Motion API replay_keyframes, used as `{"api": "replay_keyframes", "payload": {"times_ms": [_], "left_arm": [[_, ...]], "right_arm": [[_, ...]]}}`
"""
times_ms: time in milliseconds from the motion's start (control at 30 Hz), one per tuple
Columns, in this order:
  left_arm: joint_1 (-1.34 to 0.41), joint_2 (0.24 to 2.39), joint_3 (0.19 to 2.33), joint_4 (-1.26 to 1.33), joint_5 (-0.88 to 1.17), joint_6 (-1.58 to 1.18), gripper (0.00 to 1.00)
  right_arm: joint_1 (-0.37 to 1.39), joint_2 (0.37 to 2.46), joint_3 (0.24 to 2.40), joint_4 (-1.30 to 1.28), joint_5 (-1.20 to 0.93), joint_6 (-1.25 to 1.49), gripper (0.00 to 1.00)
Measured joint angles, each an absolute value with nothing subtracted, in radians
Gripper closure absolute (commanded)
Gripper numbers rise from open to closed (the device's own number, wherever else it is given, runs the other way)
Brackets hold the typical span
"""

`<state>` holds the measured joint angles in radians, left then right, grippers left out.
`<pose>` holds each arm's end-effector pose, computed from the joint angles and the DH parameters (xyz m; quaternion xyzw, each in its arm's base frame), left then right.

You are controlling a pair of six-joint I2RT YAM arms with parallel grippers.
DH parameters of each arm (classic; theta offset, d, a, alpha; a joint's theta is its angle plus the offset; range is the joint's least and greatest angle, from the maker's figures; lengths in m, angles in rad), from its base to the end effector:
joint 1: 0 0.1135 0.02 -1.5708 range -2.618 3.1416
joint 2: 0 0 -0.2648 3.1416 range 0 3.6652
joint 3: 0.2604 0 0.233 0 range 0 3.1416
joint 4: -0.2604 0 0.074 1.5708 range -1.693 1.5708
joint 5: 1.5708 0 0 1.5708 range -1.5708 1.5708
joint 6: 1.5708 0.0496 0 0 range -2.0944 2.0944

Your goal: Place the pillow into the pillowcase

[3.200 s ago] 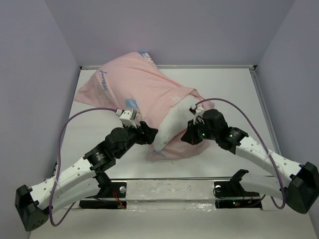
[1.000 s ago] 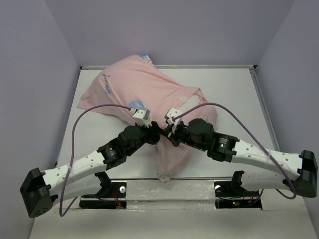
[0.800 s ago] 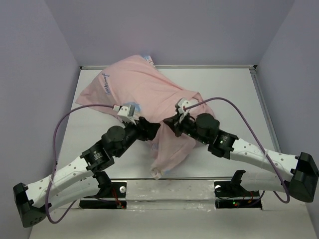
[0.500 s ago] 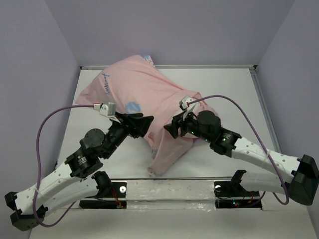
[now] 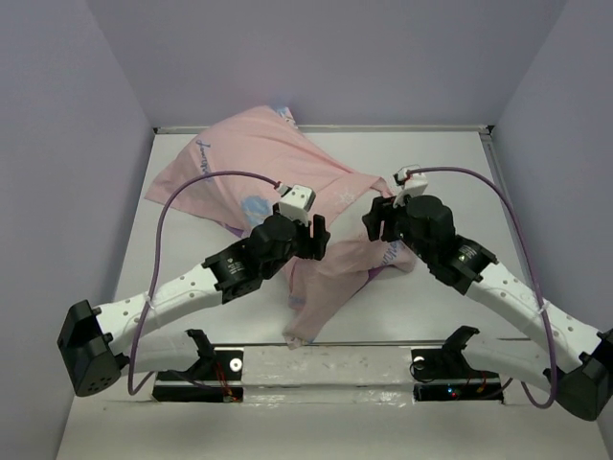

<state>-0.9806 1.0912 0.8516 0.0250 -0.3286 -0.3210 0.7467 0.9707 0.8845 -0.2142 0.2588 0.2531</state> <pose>0.1518 -0.1979 0.3275 0.1517 0.7601 -0.2736 0.5695 0.1675 0.1377 0.3363 -0.1208 0.7927 0.1909 0.5662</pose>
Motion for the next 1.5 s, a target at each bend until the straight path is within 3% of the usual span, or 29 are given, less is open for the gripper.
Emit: {"api": "replay_keyframes", "payload": {"times_ms": [233, 333, 433, 500, 567, 700, 733, 767, 1033, 1400, 1500], "left_arm": [[-0.987, 1.046, 0.851, 0.017, -0.232, -0.282, 0.24], [-0.989, 0.985, 0.833, 0.012, -0.188, -0.281, 0.24], [-0.994, 0.953, 0.813, 0.009, -0.176, -0.282, 0.3], [-0.997, 0.96, 0.811, -0.002, -0.206, -0.284, 0.29], [-1.0, 0.97, 0.811, -0.008, -0.251, -0.276, 0.26], [-1.0, 1.021, 0.844, 0.004, -0.304, -0.242, 0.23], [-1.0, 1.052, 0.867, 0.01, -0.31, -0.233, 0.22], [-1.0, 1.099, 0.895, 0.025, -0.313, -0.22, 0.23], [-0.992, 1.394, 0.999, 0.076, -0.347, -0.123, 0.22], [-0.952, 1.601, 1.186, 0.159, -0.421, -0.002, 0.25], [-0.952, 1.643, 1.205, 0.183, -0.456, 0.035, 0.37]], "right_arm": [[0.472, 1.057, 0.891, -0.3, 0.263, 0.307, 0.28], [0.447, 1.116, 0.906, -0.297, 0.235, 0.32, 0.3], [0.446, 1.171, 0.908, -0.286, 0.187, 0.337, 0.43], [0.446, 1.192, 0.908, -0.284, 0.161, 0.35, 0.45], [0.446, 1.196, 0.908, -0.282, 0.126, 0.367, 0.62], [0.445, 1.172, 0.908, -0.263, 0.087, 0.39, 0.85], [0.445, 1.171, 0.908, -0.256, 0.079, 0.395, 0.98], [0.445, 1.172, 0.908, -0.252, 0.075, 0.396, 1.0], [0.445, 1.151, 0.908, -0.227, 0.075, 0.412, 1.0], [0.442, 1.083, 0.907, -0.196, 0.071, 0.406, 1.0], [0.442, 1.071, 0.9, -0.193, 0.067, 0.4, 1.0]]}}
